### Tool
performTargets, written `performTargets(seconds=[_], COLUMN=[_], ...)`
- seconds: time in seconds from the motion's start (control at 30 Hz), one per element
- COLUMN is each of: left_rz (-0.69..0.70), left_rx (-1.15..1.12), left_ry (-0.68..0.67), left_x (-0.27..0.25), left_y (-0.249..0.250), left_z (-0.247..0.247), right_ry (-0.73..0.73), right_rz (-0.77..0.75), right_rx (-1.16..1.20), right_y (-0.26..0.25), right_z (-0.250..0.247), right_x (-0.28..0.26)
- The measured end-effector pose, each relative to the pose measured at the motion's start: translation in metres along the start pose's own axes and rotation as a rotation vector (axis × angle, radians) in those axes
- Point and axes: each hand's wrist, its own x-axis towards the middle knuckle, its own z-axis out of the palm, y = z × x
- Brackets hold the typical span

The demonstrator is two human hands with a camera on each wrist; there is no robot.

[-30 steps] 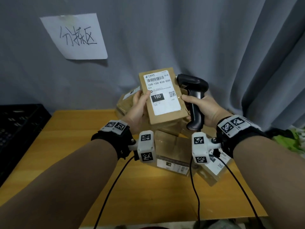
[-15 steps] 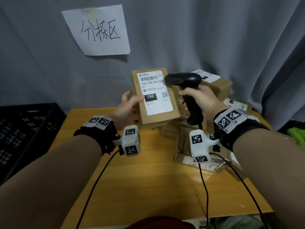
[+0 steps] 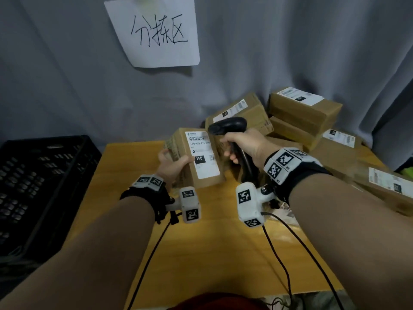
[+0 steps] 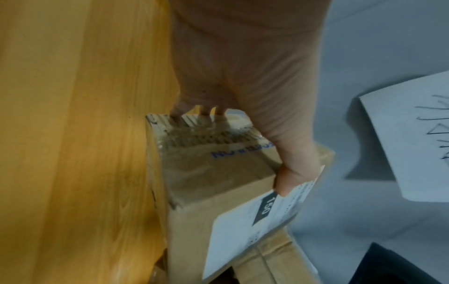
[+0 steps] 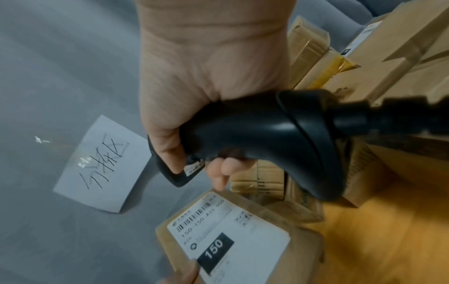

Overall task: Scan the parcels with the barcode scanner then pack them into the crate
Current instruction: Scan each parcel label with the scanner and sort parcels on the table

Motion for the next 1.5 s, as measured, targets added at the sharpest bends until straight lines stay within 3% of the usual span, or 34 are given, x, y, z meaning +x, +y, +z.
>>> performTargets(seconds=[0.13,0.63,1.5], left_rz=[-0.06,-0.129,-0.101], left_rx=[0.039,0.077,0.121], left_ry=[-0.01,-0.143,-0.109], left_x=[0.008,0.019,0.021], left_y=[-0.02,-0.042,-0.043], left_z=[0.004,0.013,0.028], right_ry=[-0.01,0.048,0.073], right_rz=[0.071,0.109,0.084], right_rx=[-0.059,-0.074,-0.101], right_y=[0.019,0.03,0.035], right_z=[0.009,-0.002,-0.014], right_x=[0.004,-0.009,-0.017])
